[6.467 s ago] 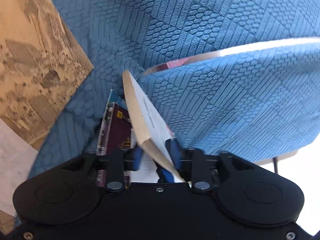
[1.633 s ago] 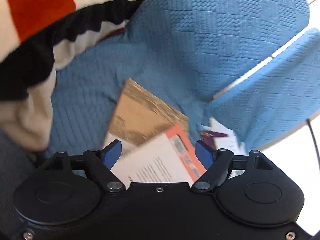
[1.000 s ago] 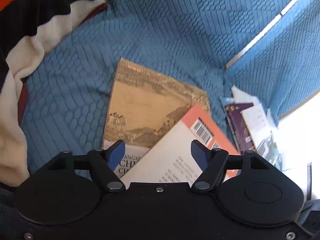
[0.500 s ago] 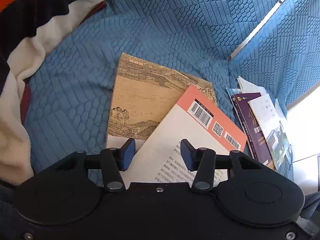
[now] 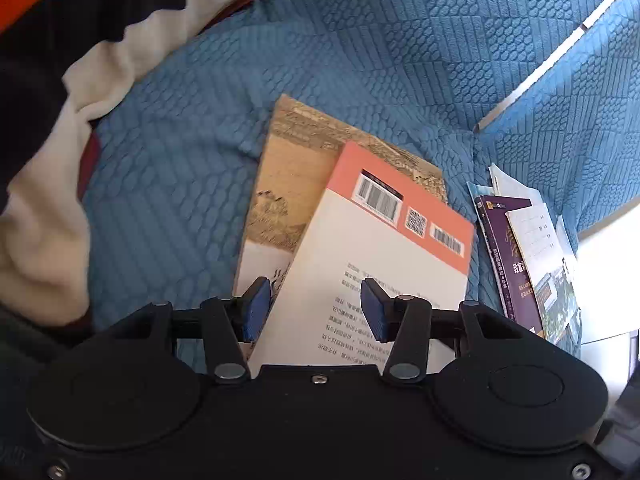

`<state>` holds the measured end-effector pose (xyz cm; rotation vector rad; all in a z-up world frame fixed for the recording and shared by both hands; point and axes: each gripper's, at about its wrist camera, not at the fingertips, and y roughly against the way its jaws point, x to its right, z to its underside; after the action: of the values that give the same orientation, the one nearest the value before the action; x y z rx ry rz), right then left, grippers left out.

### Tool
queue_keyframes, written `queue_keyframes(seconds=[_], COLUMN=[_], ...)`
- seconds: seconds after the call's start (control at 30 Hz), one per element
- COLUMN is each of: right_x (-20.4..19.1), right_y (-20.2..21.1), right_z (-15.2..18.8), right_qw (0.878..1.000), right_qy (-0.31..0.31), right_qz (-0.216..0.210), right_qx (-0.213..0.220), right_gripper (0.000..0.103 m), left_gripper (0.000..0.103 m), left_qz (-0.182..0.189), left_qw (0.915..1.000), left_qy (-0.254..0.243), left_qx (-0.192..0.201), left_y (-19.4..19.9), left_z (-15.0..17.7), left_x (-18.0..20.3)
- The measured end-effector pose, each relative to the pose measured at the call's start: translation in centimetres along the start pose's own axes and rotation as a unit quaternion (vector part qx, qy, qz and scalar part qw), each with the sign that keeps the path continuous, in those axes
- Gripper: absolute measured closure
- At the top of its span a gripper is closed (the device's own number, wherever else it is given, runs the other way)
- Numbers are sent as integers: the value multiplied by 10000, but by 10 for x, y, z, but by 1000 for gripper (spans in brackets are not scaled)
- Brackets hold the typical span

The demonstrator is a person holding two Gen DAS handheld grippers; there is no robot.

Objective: Organize objects
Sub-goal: 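Push the white book square onto the tan book with both tools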

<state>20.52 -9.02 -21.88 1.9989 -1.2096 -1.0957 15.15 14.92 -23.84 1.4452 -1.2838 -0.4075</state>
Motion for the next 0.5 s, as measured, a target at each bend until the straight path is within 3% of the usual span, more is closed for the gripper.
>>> queue_keyframes(seconds=[0.5], right_x=[-17], right_y=[-11], right_z=[-7], right_qw=[9986], right_qy=[507], right_qz=[-133], right_qx=[-108], right_gripper=[71], left_gripper=[56], left_qz=[-335], left_qw=[9994], left_qy=[63], left_qx=[-35], left_y=[14], left_z=[15], left_x=[-3])
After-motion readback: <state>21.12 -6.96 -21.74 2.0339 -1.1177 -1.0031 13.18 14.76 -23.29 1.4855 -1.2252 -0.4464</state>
